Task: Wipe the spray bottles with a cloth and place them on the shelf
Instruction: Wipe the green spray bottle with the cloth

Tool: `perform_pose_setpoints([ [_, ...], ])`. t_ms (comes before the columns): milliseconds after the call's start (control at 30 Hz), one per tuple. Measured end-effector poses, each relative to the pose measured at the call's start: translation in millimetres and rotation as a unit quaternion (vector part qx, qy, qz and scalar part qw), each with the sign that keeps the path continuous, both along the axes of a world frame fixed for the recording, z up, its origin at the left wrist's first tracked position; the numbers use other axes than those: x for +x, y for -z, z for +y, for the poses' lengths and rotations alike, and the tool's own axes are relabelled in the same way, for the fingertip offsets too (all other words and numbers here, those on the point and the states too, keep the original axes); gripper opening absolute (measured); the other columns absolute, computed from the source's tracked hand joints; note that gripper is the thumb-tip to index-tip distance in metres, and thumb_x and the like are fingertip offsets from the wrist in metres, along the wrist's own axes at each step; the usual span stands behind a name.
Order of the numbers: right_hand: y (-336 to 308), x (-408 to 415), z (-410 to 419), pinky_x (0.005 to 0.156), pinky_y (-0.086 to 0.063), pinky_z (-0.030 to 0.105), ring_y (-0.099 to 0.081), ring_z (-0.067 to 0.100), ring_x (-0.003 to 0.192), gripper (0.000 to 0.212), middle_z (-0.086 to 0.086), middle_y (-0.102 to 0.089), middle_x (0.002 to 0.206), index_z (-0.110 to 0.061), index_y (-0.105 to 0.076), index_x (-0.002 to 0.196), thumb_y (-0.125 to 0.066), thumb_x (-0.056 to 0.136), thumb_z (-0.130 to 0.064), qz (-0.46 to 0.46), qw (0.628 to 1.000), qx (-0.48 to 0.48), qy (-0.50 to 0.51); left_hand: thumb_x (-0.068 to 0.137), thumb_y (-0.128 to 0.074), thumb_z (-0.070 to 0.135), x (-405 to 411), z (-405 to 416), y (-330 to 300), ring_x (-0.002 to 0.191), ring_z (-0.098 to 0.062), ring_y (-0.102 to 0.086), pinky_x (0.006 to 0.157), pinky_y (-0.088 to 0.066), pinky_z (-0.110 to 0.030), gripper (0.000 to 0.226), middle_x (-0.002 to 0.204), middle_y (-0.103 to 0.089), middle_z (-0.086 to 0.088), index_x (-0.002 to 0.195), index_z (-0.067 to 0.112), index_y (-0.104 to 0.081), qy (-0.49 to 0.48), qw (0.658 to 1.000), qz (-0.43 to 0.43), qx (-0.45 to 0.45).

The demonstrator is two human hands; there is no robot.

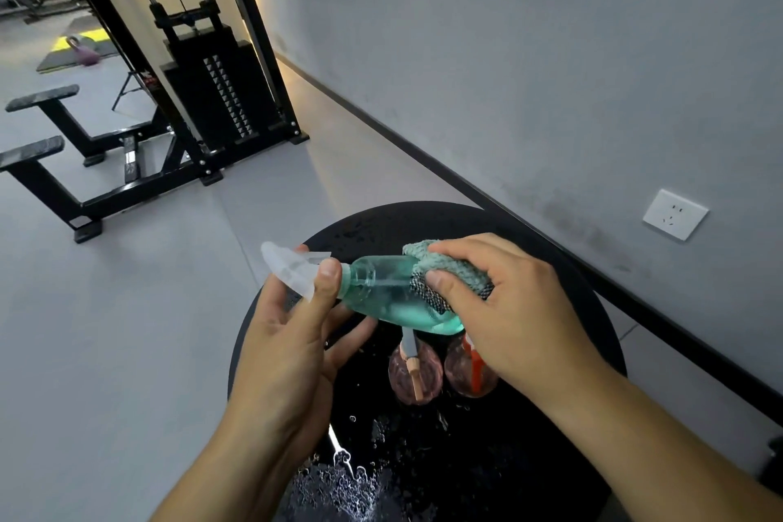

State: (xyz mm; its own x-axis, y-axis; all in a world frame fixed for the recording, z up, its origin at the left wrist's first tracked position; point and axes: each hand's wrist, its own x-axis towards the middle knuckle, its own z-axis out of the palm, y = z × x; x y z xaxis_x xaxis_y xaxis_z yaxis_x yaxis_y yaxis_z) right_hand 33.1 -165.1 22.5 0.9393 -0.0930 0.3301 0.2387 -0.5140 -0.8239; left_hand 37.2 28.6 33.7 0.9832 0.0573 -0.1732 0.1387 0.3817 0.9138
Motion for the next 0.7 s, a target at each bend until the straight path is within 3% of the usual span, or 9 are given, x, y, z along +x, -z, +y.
perform_pose_setpoints([
  [233, 2, -4, 16, 0.092, -0.05, 0.009, -0.06, -0.002, 0.115, 0.03, -0.02, -0.064, 0.12, -0.026, -0.073, 0.125, -0.073, 0.095, -0.023, -0.037, 0.998, -0.034, -0.036, 0.091, -0.069, 0.031, -1, -1, -1, 0.099, -0.025, -0.08, 0.082, -0.067, -0.042, 0.018, 0.103, -0.081, -0.005, 0.105, 0.019, -0.068, 0.015, 1.0, -0.002, -0.003],
  [400, 2, 1, -1, 0.077, -0.045, -0.003, -0.058, -0.013, 0.106, 0.026, -0.021, -0.065, 0.112, -0.025, -0.073, 0.122, -0.071, 0.096, -0.022, -0.005, 1.0, -0.021, 0.007, 0.094, -0.067, 0.031, 2, 2, 0, 0.101, -0.025, -0.079, 0.085, -0.066, -0.045, 0.015, 0.11, -0.081, -0.006, 0.105, 0.021, -0.067, -0.001, 1.0, 0.004, -0.013],
  [500, 3, 0, 3, 0.082, -0.047, 0.001, -0.059, -0.01, 0.109, 0.028, -0.021, -0.065, 0.116, -0.024, -0.073, 0.124, -0.071, 0.096, -0.022, -0.018, 1.0, -0.021, 0.005, 0.092, -0.068, 0.032, 2, -2, 0, 0.102, -0.027, -0.079, 0.088, -0.065, -0.047, 0.017, 0.107, -0.081, -0.005, 0.106, 0.022, -0.066, 0.001, 1.0, 0.002, -0.006],
  [600, 4, -2, 11, 0.092, -0.052, 0.012, -0.061, -0.002, 0.115, 0.029, -0.019, -0.064, 0.12, -0.025, -0.072, 0.125, -0.072, 0.096, -0.023, -0.035, 0.998, -0.04, -0.023, 0.091, -0.069, 0.032, 1, -3, 0, 0.104, -0.029, -0.079, 0.089, -0.065, -0.048, 0.021, 0.109, -0.081, -0.007, 0.107, 0.02, -0.065, 0.005, 1.0, 0.003, 0.0],
  [700, 4, 2, 5, 0.083, -0.048, 0.002, -0.061, -0.008, 0.106, 0.026, -0.019, -0.065, 0.114, -0.024, -0.074, 0.121, -0.072, 0.095, -0.024, -0.016, 0.999, -0.034, -0.001, 0.093, -0.068, 0.031, 2, 0, -1, 0.105, -0.029, -0.079, 0.088, -0.065, -0.049, 0.021, 0.112, -0.081, -0.01, 0.109, 0.018, -0.065, -0.006, 1.0, 0.007, -0.001],
])
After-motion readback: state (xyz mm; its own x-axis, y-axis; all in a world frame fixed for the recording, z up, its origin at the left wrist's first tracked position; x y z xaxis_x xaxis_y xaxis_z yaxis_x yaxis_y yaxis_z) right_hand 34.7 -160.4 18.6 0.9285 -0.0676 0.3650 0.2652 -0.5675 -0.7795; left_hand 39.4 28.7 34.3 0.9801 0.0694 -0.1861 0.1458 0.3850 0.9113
